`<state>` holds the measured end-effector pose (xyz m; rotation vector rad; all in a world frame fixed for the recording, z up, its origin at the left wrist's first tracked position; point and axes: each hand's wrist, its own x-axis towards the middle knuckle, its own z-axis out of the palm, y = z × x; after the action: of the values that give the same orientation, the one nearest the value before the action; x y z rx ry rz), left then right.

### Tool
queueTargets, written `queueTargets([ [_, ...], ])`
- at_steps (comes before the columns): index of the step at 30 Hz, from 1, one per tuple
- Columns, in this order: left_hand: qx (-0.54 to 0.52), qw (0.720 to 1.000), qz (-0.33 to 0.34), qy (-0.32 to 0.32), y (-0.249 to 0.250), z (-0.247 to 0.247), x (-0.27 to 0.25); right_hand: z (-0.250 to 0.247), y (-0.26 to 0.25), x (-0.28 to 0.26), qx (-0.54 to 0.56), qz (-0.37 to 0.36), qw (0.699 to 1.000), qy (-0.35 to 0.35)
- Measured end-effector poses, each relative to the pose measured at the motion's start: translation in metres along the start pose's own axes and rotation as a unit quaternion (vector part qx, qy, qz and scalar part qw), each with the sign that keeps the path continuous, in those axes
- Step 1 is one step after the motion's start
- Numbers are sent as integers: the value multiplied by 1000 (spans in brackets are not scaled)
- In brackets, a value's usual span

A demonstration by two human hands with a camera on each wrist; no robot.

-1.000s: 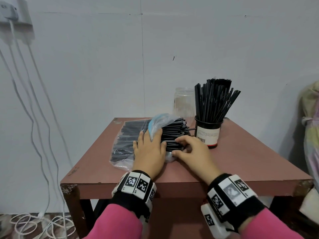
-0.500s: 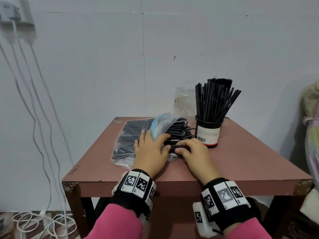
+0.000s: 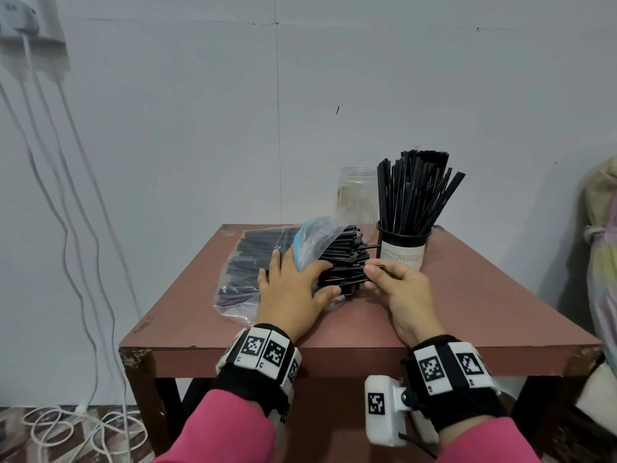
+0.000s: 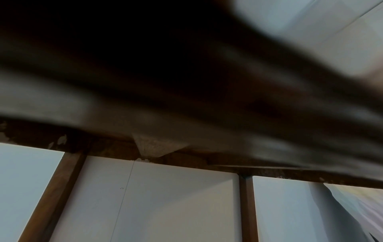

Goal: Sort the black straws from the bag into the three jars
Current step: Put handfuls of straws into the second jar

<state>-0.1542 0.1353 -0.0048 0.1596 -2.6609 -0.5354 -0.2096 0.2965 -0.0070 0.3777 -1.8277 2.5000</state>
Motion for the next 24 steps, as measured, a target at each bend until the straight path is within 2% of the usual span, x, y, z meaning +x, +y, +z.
queueTargets([
  [5,-8,1000,-5,29,2,0,-1,-1,-7,-5,59,13,998,-36],
  [8,-10,999,-4,41,1,0,-1,0,-6,-7,36,11,998,-59],
  [11,-11,999,-1,34,1,1,0,3,-5,-7,42,12,998,-39],
  [16,-2,1000,0,21,1,1,-1,0,-6,-4,106,-24,994,14],
  [24,-2,999,-6,36,2,1,-1,-2,-12,-9,165,-65,984,20],
])
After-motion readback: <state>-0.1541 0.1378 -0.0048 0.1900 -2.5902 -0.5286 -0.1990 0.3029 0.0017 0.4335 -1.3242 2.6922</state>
